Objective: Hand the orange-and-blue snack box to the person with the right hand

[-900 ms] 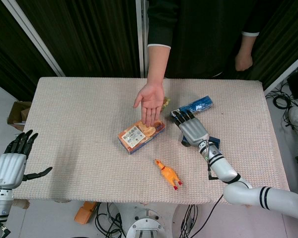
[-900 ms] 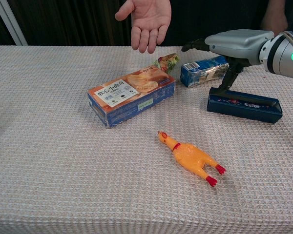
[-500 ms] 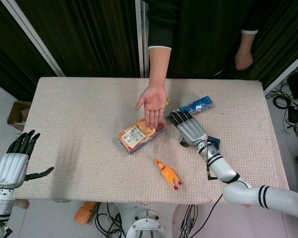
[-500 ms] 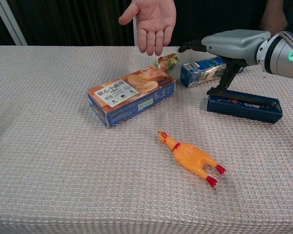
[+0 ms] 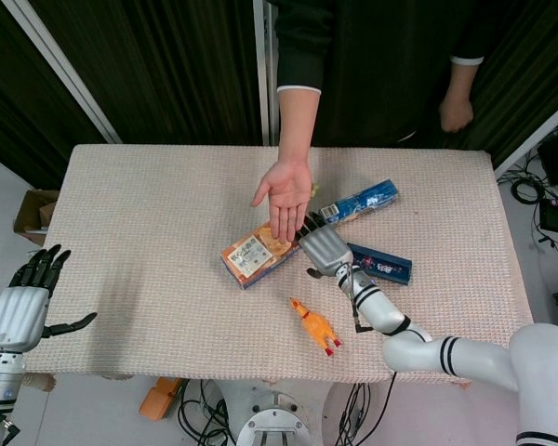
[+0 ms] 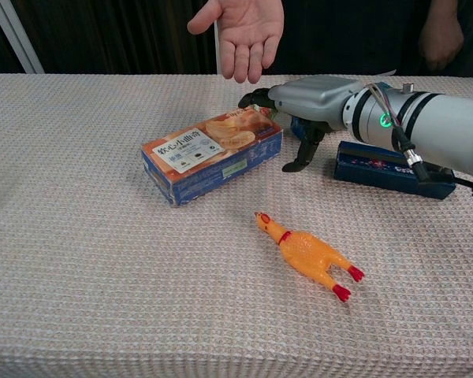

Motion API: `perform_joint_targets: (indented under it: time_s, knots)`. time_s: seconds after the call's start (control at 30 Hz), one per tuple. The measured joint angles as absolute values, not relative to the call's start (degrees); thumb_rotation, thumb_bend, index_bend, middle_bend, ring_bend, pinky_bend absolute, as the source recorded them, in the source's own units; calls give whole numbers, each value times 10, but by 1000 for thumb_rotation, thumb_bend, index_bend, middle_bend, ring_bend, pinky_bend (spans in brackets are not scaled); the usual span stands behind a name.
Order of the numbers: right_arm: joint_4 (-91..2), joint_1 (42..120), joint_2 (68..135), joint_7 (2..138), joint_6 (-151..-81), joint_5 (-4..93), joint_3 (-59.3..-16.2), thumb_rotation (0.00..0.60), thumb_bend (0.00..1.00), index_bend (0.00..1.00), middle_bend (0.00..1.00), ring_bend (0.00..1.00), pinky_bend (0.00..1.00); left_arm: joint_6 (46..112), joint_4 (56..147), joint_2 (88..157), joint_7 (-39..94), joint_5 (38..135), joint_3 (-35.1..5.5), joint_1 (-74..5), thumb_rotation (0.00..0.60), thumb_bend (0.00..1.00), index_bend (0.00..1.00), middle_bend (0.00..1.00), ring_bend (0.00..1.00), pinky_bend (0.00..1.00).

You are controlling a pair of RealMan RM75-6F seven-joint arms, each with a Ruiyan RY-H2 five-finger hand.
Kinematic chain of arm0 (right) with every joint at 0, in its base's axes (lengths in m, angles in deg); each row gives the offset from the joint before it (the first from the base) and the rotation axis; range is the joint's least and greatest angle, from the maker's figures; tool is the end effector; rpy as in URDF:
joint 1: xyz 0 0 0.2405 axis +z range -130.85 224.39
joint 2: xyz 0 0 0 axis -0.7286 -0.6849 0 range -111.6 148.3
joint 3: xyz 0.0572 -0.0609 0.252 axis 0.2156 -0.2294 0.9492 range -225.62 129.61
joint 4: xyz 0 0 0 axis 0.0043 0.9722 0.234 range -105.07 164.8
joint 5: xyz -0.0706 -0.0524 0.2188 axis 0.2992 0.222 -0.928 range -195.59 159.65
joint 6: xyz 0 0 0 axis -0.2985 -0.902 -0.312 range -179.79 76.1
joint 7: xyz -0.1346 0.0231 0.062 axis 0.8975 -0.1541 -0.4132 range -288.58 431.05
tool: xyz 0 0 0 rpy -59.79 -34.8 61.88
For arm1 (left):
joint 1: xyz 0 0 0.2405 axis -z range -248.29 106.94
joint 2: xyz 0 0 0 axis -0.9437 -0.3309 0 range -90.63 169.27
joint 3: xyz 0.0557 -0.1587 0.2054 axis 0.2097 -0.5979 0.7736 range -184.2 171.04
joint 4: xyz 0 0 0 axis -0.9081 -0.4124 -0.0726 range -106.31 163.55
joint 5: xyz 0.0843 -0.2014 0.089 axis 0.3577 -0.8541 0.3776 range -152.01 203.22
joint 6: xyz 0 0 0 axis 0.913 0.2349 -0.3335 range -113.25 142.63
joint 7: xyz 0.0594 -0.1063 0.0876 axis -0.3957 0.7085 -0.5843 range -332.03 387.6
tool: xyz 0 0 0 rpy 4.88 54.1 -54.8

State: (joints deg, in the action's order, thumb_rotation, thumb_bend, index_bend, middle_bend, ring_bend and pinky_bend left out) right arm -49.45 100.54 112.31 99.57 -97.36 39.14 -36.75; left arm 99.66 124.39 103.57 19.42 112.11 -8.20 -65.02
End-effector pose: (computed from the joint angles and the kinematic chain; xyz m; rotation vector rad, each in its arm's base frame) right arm -0.0930 -0.3832 -0.0859 2.0878 -0.8116 0.8253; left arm -0.3138 0.1880 0.1289 -1.4472 -0.8424 -0.8454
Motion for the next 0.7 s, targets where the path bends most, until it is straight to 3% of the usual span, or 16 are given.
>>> perform_joint_targets:
  time_s: [0.3, 0.7]
  knots:
    - [-398, 1082, 1189, 994, -910, 368, -340, 600, 176, 0, 0, 0, 0, 993, 1228, 1035, 216, 1120, -83, -649, 321, 17, 57, 28, 36, 187]
    - [-331, 1146, 1226, 1005, -844, 299, -337, 600, 252, 0, 0, 0, 0, 997, 1213, 1031, 242, 1123, -83, -651, 320, 16, 57, 28, 36, 186]
